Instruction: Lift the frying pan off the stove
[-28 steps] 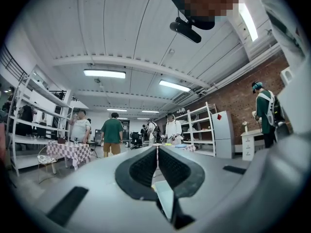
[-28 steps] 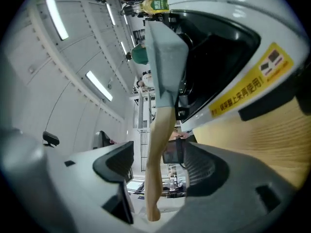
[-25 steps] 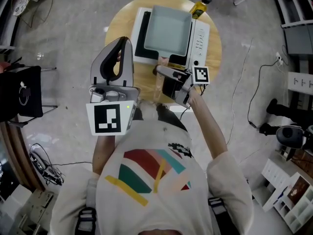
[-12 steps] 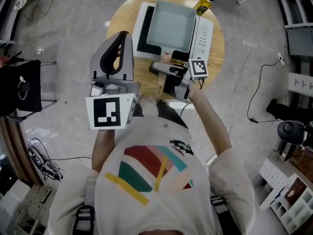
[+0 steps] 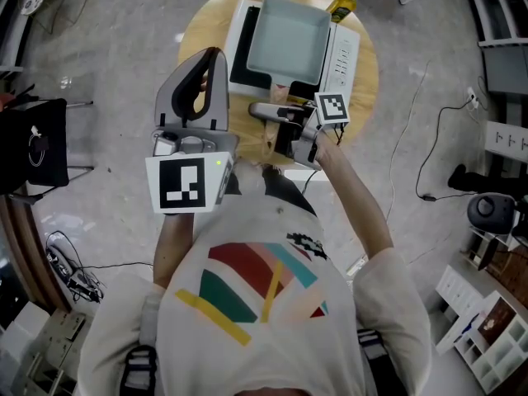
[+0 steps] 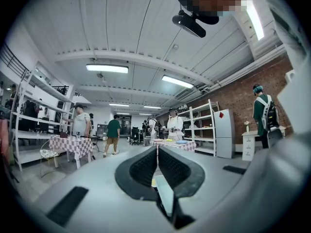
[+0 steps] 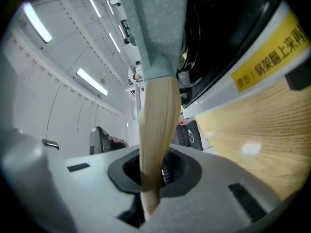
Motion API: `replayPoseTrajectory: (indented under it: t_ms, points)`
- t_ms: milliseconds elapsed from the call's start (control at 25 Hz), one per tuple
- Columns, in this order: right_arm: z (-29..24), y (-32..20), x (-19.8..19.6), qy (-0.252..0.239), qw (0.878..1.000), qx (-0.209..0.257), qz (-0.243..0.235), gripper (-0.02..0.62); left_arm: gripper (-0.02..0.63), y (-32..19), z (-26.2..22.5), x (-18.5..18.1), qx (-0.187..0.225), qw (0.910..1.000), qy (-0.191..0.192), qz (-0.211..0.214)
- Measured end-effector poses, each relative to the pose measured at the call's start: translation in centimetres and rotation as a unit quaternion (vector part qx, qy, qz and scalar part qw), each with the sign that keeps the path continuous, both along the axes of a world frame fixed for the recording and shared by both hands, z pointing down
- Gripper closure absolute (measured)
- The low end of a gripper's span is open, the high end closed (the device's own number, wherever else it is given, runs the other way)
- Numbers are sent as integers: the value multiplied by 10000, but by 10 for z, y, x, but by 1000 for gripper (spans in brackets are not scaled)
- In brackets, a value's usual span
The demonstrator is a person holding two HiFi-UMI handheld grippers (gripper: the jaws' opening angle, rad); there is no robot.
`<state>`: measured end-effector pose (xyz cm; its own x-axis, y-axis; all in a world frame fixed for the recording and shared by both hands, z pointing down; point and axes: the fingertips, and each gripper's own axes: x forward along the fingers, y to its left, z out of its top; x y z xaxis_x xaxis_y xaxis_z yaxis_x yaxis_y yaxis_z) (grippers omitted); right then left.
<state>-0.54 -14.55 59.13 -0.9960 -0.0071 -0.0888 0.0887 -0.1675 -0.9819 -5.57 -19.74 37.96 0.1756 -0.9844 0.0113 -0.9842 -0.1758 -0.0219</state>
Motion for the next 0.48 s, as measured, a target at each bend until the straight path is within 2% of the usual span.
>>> replayPoseTrajectory:
  t_ms: [280, 480]
  points:
    - [0, -2, 1, 74, 9999, 137, -20, 577, 600, 2, 12, 2, -219, 9996, -123, 97]
    - [0, -4, 2, 165, 9991, 400, -8, 586, 600, 1, 14, 1, -215, 9998, -31, 24]
